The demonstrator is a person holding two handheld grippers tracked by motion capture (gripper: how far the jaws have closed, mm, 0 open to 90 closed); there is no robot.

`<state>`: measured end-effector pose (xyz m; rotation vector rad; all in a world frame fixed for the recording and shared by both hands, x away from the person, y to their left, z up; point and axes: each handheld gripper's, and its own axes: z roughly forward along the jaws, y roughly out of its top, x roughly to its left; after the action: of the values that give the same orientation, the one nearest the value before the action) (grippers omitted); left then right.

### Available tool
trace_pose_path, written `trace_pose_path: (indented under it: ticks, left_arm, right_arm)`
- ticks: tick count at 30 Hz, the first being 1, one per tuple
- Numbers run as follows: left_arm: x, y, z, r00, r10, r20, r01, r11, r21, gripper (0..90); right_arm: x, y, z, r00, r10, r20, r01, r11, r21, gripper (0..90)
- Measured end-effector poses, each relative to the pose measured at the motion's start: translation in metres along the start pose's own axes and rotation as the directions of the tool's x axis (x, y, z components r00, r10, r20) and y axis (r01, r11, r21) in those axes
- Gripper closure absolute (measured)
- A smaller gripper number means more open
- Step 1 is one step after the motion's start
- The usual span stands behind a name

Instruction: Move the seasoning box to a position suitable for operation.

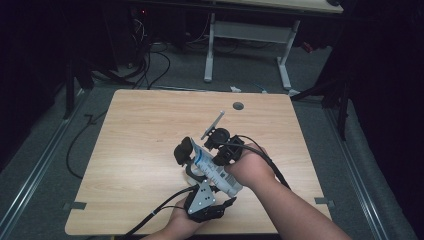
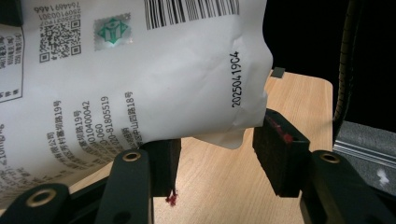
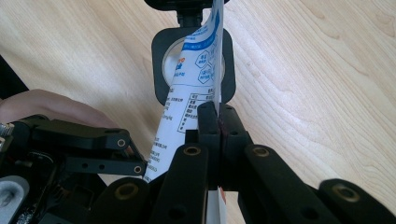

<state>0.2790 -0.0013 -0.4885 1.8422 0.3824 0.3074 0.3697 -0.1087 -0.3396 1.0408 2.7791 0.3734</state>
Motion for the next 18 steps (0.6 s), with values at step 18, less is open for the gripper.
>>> trace_pose_path:
  ticks: [18]
  left_arm:
    - [0.0002, 0.0005, -0.0012, 1.0, 0.001, 0.0, -0.001, 1.0, -0.008, 52.7]
  right_arm:
    - [0.0006, 0.0018, -0.0001, 0.9999, -0.016, 0.003, 0.016, 1.0, -0.006, 90.0]
